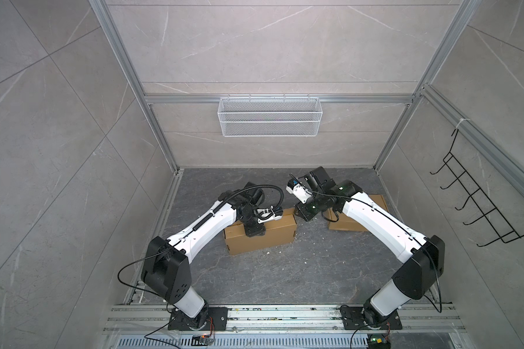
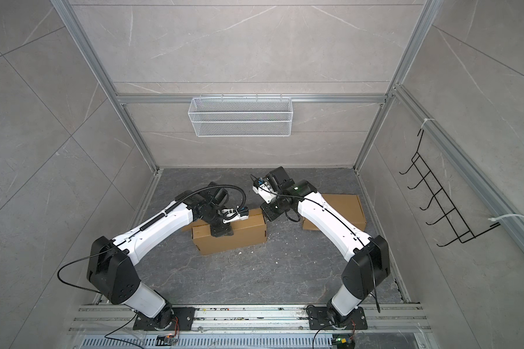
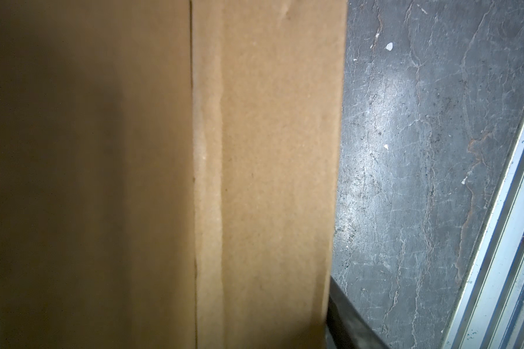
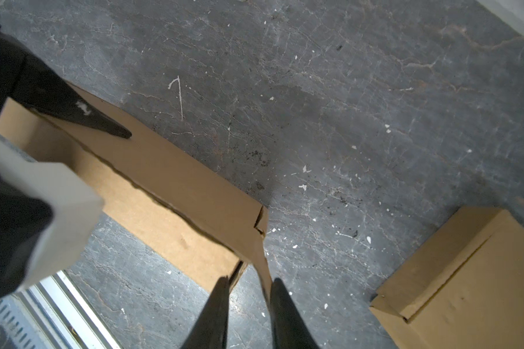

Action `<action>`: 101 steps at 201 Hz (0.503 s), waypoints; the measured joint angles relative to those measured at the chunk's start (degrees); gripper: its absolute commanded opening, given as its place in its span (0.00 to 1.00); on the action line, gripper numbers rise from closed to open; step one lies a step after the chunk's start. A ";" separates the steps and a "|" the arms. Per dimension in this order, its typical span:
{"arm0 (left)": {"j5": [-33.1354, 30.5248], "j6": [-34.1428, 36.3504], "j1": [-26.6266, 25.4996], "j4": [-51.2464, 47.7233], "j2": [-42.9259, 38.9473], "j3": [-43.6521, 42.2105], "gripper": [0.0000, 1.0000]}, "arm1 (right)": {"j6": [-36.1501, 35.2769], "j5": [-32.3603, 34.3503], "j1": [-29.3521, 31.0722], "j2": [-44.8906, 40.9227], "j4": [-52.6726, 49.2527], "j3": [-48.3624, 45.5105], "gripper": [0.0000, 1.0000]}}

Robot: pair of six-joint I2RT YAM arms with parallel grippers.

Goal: Fold the paper box

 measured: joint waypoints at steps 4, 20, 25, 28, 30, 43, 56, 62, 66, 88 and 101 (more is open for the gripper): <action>0.00 0.00 0.00 0.00 0.00 0.00 0.52 | 0.04 0.00 0.02 0.00 0.00 0.04 0.22; 0.02 0.11 0.00 0.02 0.00 0.00 0.52 | 0.92 0.00 0.11 0.04 -0.04 0.09 0.20; 0.04 0.13 0.00 0.02 0.00 0.00 0.52 | 1.14 0.00 0.13 0.11 -0.02 0.09 0.20; 0.04 0.13 0.00 0.00 0.00 0.00 0.52 | 1.38 -0.02 0.15 0.15 -0.02 0.09 0.19; 0.04 0.13 0.00 0.00 0.00 0.00 0.52 | 1.38 0.00 0.15 0.20 -0.02 0.09 0.19; 0.07 0.15 0.00 0.02 0.00 0.00 0.52 | 2.47 -0.07 0.28 0.42 -0.02 0.09 0.18; 0.09 0.15 0.00 0.02 0.00 0.00 0.52 | 3.87 -0.46 0.33 0.55 0.00 0.09 0.17; 0.09 0.15 0.00 0.02 0.00 0.00 0.52 | 4.57 -0.68 0.33 0.55 0.00 0.09 0.16; 0.09 0.15 0.00 0.00 0.00 0.00 0.52 | 5.03 -0.85 0.33 0.57 0.00 0.09 0.16; 0.17 0.17 0.00 0.00 0.00 0.00 0.51 | 7.74 -1.29 0.37 0.57 0.07 0.04 0.14; 0.22 0.17 0.00 0.00 0.00 0.00 0.52 | 9.42 -1.31 0.48 0.57 0.35 -0.11 0.12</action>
